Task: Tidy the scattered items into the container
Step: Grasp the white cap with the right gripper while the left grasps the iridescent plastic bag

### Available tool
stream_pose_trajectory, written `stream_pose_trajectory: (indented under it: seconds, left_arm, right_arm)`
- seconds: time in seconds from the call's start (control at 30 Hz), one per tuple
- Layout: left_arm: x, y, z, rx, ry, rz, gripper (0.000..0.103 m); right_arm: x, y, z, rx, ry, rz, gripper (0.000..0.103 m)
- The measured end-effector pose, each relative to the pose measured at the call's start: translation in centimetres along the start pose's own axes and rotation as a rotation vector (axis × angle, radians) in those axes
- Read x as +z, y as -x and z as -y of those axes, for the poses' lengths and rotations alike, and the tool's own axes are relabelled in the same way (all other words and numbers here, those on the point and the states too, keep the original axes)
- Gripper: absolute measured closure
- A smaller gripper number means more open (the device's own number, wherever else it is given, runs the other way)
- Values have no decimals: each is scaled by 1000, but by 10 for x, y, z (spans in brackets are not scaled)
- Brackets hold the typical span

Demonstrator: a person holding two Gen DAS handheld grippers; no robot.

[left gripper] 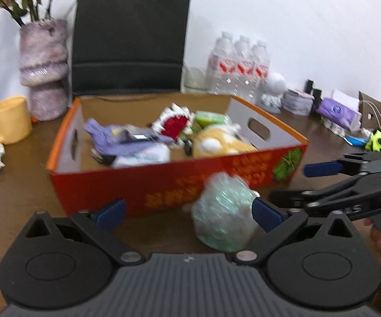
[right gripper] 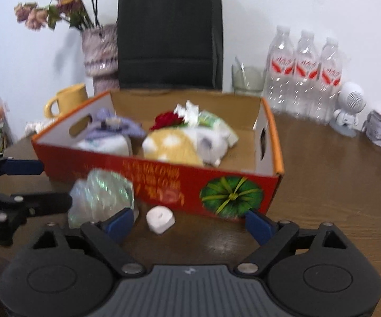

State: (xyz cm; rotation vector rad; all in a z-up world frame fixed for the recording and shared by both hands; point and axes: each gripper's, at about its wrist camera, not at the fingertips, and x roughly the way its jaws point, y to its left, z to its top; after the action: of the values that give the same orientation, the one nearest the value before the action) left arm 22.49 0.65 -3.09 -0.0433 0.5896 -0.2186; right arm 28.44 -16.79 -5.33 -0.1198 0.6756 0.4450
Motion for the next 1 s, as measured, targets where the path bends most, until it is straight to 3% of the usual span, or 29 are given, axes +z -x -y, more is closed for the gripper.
stream_pose_trajectory:
  seconds: [0.13, 0.33, 0.47, 0.53, 0.57, 0.6, 0.63, 0.67, 1.0]
  left_arm:
    - [-3, -10, 6, -23, 5, -16, 0]
    - [-1, -24, 4, -24, 49, -46, 4]
    - [1, -29, 1, -54, 86, -64, 25]
    - [1, -31, 0, -78, 101, -79, 43]
    - [0, -32, -1, -93, 103, -89, 58]
    - [-2, -33, -1, -103, 102, -97, 58]
    - [-3, -33, -1, -106, 99, -92, 60]
    - [-4, -31, 0, -108, 85, -87, 61]
    - [-11, -15, -12, -85, 102, -71, 62]
  right_arm:
    - [-4, -9, -6, 2, 18, -12, 18]
    - [-5, -25, -9, 24, 15, -44, 35]
    - [-4, -30, -13, 38, 21, -47, 41]
    - [-4, -32, -15, 38, 28, -42, 43]
    - [-4, -32, -16, 44, 37, -40, 50]
    - [-5, -31, -18, 65, 47, -37, 56]
    - [-5, -30, -21, 80, 61, -30, 74]
    - [-6, -28, -24, 90, 80, -23, 77]
    - [-9, -20, -21, 89, 54, 0, 77]
